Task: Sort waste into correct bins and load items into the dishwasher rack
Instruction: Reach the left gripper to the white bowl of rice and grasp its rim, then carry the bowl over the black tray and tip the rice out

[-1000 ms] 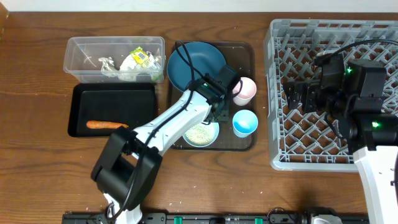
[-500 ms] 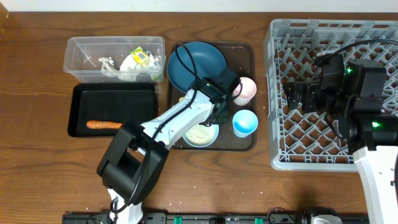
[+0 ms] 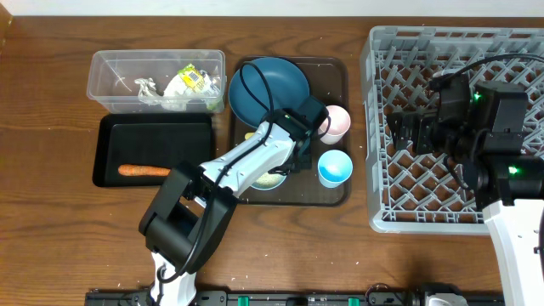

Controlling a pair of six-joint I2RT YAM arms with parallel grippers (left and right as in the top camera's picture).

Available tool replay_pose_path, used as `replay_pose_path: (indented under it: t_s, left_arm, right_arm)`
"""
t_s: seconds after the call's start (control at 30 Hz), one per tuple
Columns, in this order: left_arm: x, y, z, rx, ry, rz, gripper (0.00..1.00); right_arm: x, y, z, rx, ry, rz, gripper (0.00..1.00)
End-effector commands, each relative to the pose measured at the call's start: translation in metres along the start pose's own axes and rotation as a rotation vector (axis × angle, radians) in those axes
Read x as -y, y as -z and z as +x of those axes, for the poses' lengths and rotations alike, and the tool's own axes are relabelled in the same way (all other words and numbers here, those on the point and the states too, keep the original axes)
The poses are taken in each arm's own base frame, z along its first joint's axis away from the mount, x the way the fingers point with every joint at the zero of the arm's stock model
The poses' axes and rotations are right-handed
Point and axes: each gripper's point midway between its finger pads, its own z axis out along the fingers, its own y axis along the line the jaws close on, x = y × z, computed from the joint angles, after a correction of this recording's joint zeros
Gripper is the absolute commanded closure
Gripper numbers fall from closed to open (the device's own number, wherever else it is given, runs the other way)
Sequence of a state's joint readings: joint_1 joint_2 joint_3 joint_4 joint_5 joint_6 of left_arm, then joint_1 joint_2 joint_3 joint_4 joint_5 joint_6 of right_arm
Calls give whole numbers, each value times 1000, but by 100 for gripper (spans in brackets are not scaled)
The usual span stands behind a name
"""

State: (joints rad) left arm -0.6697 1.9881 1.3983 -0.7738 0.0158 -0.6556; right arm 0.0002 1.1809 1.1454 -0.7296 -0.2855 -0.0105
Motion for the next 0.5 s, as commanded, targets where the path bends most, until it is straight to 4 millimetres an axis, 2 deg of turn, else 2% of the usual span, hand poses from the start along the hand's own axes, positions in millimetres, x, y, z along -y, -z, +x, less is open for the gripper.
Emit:
replay_pose_path:
  t_s: [0.0, 0.13, 0.3, 0.47]
  left_arm:
    - [-2, 1, 0, -1, 11, 2, 94]
    - [-1, 20, -3, 22, 12, 24, 94]
    - [-1, 68, -6, 65, 15, 61, 94]
    - [-10, 113, -10, 104, 31, 154, 94]
  right_arm:
    - [-7, 1, -5, 9, 2, -21, 1]
    - [-7, 1, -5, 9, 3, -21, 1]
    - [-7, 1, -5, 9, 3, -21, 1]
    - [-7, 1, -5, 9, 3, -21, 1]
